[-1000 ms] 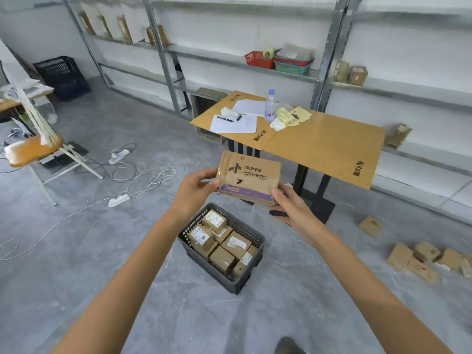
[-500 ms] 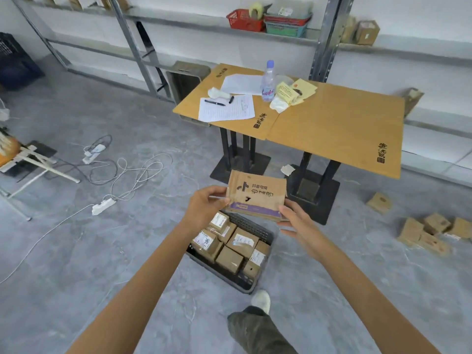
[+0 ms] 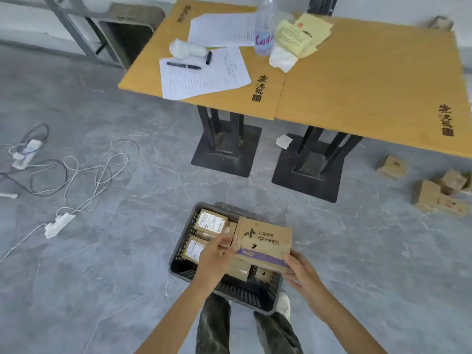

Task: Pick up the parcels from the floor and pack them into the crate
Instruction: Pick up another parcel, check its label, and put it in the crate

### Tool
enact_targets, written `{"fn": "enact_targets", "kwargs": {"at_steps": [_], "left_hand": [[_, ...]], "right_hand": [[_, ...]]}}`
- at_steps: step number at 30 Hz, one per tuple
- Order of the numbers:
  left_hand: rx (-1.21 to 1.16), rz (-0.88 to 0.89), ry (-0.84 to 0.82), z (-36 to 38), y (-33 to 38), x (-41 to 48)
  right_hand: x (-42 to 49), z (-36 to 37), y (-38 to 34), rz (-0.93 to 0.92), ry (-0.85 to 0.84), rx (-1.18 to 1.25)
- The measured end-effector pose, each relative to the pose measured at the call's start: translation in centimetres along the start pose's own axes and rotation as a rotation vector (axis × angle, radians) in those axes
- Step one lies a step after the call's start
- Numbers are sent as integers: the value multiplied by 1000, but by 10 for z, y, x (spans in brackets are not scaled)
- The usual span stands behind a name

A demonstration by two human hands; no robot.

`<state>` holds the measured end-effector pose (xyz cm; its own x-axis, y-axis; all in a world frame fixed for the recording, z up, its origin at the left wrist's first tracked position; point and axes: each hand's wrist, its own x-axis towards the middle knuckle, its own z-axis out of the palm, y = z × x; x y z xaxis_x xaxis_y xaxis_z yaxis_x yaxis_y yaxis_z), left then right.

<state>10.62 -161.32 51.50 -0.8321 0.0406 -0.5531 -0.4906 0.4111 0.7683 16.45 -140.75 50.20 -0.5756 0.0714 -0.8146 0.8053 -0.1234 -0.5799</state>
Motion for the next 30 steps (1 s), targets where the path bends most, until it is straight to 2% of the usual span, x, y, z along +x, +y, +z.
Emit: {"fn": "enact_targets", "kwargs": {"at_steps": [5,8,11,13,15,20,26,30], "left_hand": [[108,-200,-126,34,-136,122],[-59,-448,-150,56,-206,190],[-198,-611,-181,80,-259,247],[-309,-668,-159,97,-288,281],[-338,-641,-166,114,-312,309],[-377,-626,-171,143,-342,344],[-378,-719,7,148,-338,362],[-508,-792,16,143,-328,361]], "right_hand": [[155,41,97,207,125,83],[247,58,150,249,146,160],[334,65,184,250,159,200],[387,65,201,230,207,213],[427,62,215,212,251,225],[465,52,230,161,249,233],[476,55,236,26,199,-54],[487,66,231,79,282,32]]}}
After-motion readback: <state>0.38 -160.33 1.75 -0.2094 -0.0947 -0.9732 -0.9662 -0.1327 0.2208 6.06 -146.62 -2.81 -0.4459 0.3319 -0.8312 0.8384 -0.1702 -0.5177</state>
